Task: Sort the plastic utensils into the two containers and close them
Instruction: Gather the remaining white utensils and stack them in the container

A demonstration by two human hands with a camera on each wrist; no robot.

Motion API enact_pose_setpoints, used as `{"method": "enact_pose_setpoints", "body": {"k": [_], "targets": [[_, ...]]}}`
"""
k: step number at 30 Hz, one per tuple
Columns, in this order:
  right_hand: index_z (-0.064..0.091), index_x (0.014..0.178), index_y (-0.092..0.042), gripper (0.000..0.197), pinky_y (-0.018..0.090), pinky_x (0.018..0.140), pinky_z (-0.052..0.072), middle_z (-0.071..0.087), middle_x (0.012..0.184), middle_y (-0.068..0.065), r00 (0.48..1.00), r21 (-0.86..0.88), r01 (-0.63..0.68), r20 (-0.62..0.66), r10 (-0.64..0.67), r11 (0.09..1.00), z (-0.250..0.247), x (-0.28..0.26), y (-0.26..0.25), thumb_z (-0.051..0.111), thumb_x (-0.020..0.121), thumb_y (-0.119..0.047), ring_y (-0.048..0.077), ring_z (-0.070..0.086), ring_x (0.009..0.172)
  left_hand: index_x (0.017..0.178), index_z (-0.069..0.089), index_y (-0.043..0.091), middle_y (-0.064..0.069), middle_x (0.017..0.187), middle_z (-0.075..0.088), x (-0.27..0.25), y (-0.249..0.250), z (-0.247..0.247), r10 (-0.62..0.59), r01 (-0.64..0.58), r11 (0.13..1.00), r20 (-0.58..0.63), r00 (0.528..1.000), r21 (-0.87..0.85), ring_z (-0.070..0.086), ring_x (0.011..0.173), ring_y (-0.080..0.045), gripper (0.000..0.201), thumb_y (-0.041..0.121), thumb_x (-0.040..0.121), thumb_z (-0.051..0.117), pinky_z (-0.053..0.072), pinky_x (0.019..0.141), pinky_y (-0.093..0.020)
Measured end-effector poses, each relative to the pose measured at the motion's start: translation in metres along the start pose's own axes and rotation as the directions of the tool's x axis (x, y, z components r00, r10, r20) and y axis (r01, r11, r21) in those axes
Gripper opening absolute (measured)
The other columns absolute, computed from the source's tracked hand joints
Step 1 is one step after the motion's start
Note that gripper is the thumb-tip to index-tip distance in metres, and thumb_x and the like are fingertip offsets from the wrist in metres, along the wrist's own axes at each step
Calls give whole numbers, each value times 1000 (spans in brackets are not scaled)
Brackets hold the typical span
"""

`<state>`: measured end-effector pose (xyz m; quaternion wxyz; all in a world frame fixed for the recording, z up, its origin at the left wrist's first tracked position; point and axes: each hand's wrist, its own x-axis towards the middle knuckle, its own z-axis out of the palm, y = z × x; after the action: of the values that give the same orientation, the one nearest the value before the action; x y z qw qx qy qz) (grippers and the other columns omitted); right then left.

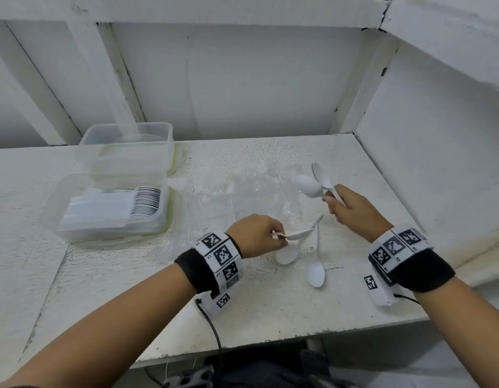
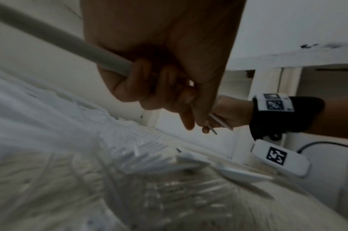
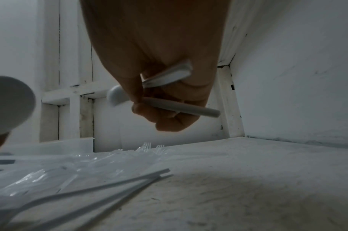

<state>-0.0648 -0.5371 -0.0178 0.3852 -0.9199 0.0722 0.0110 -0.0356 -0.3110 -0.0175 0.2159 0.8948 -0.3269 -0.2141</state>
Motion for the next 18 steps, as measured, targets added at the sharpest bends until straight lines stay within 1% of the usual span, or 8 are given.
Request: {"method": "enact_pose_setpoints", "body": {"k": [2,4,6,8,11,13,15,18], "targets": [[50,95,-10,20,25,59,36,52,76,2,997,-31,-68,24,69,997,0,-2,5,39,99,-26,15,44,65,115,62,23,1,106,65,-2,5,7,34,-50,989,114,993,140,54,87,-13,35,43,88,56,41,73,-24],[50,100,-6,24,26,58,34,52,79,6,993,-55,-113,27,114,992,2,-4,9,38,99,-28,17,44,67,123,57,26,2,112,63,-3,10,13,45,-94,953,172,984,288,56,100,-17,41,47,87,55,41,77,-26],[51,97,-5,26,29,59,33,51,78,7,992,-61,-123,11,124,991,4,-7,9,39,99,-28,18,44,69,120,59,23,0,111,63,-3,13,16,80,-139,916,167,983,376,58,102,-20,34,40,92,51,41,74,-27],[51,90,-6,26,27,56,32,48,73,3,992,-45,-128,13,129,991,4,-10,8,42,98,-30,17,42,65,116,61,21,-1,108,64,-2,14,16,116,-160,905,134,984,394,59,100,-21,28,32,95,46,41,72,-27],[51,81,-13,22,24,46,34,46,66,-2,993,31,-117,34,116,993,3,-14,7,56,91,-32,13,41,55,106,64,19,0,101,65,-1,11,10,123,-127,948,33,992,290,57,88,-17,24,30,95,46,42,69,-26],[50,76,-18,21,25,43,35,45,64,-3,994,51,-105,32,104,993,1,-17,6,63,87,-29,12,42,55,89,60,17,2,86,61,0,8,4,93,-85,980,-39,995,181,49,77,-14,17,29,93,49,38,64,-25],[51,75,-14,22,25,47,37,46,64,-2,994,30,-106,20,105,994,1,-18,9,63,87,-28,14,43,58,74,52,18,7,71,52,-1,3,-2,34,-33,999,-65,997,16,47,69,-13,20,30,90,54,34,57,-24],[48,72,-9,29,26,57,34,42,62,-1,993,22,-117,5,117,993,3,-21,13,60,89,-29,16,40,61,76,54,13,6,67,48,-4,-4,-10,-4,-11,984,-85,996,-178,43,60,-8,22,30,90,56,32,55,-21]]}}
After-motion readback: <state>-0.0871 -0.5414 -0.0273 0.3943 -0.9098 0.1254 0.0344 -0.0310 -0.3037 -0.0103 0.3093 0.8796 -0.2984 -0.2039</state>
